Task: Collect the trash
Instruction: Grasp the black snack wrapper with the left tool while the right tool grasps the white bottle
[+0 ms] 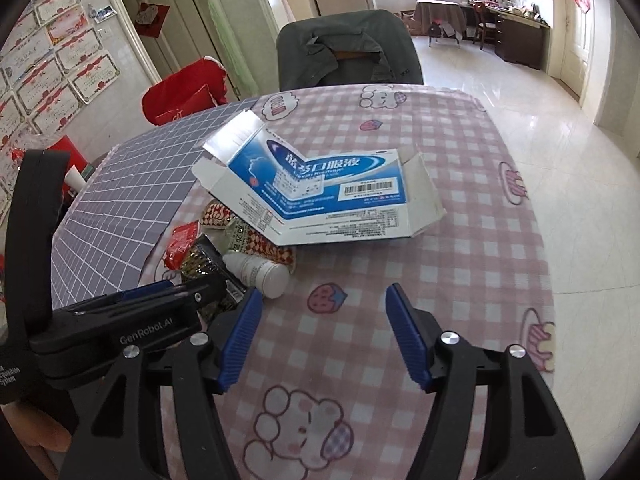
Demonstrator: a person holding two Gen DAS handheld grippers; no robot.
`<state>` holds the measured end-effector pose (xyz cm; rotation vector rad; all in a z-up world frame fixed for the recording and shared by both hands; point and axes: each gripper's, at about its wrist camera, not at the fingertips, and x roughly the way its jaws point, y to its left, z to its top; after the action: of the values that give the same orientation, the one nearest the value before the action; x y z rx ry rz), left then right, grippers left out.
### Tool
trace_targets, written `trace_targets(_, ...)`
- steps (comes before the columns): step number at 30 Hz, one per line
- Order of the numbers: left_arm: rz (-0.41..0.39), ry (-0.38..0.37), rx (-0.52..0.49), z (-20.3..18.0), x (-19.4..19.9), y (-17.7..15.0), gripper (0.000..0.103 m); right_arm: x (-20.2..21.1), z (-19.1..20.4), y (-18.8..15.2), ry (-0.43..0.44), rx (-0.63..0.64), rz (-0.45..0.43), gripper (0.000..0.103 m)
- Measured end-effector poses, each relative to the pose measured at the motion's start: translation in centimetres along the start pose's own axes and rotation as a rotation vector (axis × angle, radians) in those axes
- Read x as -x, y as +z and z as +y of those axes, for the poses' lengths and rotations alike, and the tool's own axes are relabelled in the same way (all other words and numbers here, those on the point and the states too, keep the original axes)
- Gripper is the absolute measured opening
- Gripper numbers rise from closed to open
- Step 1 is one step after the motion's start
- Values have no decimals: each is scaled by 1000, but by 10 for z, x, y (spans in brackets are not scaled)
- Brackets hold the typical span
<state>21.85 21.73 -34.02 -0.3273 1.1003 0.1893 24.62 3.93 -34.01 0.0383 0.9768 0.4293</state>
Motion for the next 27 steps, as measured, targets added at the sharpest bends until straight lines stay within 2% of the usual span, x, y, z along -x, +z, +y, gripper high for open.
trace_targets(1, -5, 3, -7, 0, -2, 0, 63, -3, -1, 1, 3, 0, -2, 65)
trace_targets(3, -30, -1, -24, 1, -3, 0, 54, -8, -1, 2, 17, 2, -5, 65)
trace_targets(4, -38, -8, -39, 0, -2, 0, 40, -10, -1, 3, 27, 6, -7, 65)
trace_targets(5, -37, -11, -47, -1, -2, -1, 34, -11, 0, 3, 34, 11, -8, 66)
trace_targets(7, -37, -32, -51, 3, -1, -3, 29, -16, 4, 4, 55, 25, -9, 66)
trace_targets(15, -22, -54, -4, 34, 15, -13, 25, -35, 30, 6, 101, 91, 4, 66)
trace_targets(21, -5, -59, -19, 47, 22, -26, 24, -47, 49, 8, 73, 168, -7, 66)
trace_targets(27, -2, -65, -30, 49, 27, -36, 24, -57, 52, 11, 64, 186, -12, 65)
